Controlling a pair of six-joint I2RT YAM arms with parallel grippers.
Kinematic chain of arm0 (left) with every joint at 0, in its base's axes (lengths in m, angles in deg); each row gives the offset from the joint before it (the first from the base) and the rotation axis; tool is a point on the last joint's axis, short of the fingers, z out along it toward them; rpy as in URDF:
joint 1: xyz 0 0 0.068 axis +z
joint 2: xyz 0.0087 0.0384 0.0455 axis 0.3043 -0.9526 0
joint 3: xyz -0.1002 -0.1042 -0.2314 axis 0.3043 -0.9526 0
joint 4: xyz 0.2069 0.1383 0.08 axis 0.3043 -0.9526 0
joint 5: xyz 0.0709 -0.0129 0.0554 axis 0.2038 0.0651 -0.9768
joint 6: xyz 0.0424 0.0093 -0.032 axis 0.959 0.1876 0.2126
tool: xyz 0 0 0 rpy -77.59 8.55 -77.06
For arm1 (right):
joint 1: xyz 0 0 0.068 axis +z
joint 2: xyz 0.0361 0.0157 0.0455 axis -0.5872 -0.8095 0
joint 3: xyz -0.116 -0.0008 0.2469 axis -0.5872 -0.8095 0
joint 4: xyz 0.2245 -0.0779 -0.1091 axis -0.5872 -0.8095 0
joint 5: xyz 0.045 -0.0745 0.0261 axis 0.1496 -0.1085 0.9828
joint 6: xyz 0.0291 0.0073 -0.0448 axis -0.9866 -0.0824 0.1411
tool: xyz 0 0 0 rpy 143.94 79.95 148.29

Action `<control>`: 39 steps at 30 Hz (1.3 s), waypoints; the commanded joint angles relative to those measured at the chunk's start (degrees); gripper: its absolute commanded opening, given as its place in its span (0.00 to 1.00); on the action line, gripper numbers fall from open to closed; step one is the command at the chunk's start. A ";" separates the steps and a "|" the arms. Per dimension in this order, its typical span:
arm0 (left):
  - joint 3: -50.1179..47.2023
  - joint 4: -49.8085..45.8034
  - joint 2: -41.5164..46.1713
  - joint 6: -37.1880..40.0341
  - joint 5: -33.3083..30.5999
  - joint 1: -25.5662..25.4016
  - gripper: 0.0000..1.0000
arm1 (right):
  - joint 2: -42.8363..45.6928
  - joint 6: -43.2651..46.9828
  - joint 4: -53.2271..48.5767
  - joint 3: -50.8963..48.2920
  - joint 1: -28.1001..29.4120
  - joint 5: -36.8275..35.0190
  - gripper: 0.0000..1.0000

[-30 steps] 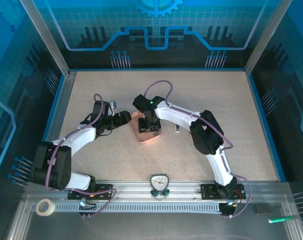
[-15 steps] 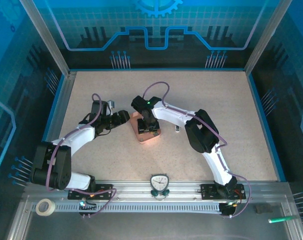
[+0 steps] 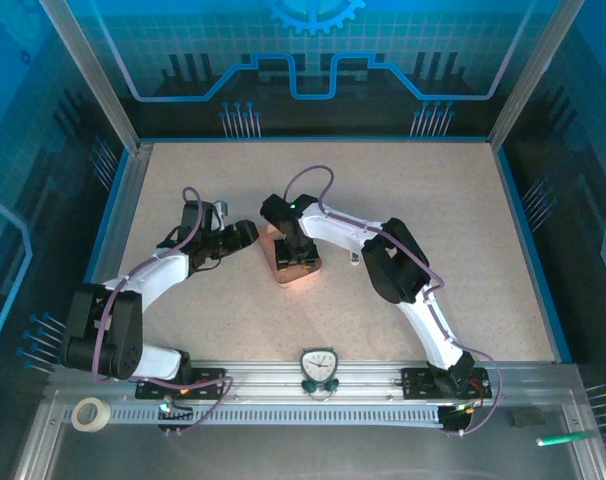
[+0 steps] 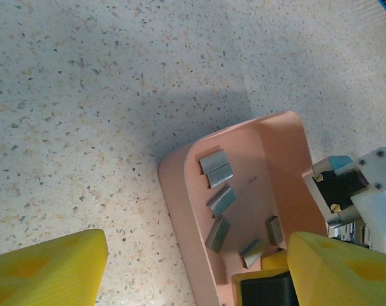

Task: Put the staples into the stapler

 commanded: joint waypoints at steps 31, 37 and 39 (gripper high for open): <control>4.71 2.02 -4.37 1.68 -0.87 1.03 0.74 | 5.76 6.98 8.61 -1.91 -0.89 -4.02 0.42; 14.24 1.13 -12.09 3.72 -1.02 0.98 0.71 | 14.66 7.21 12.04 -8.76 -0.83 -3.88 0.45; 16.83 1.37 -14.42 4.28 -1.19 0.94 0.70 | 17.26 6.65 12.21 -11.04 -0.82 -3.97 0.45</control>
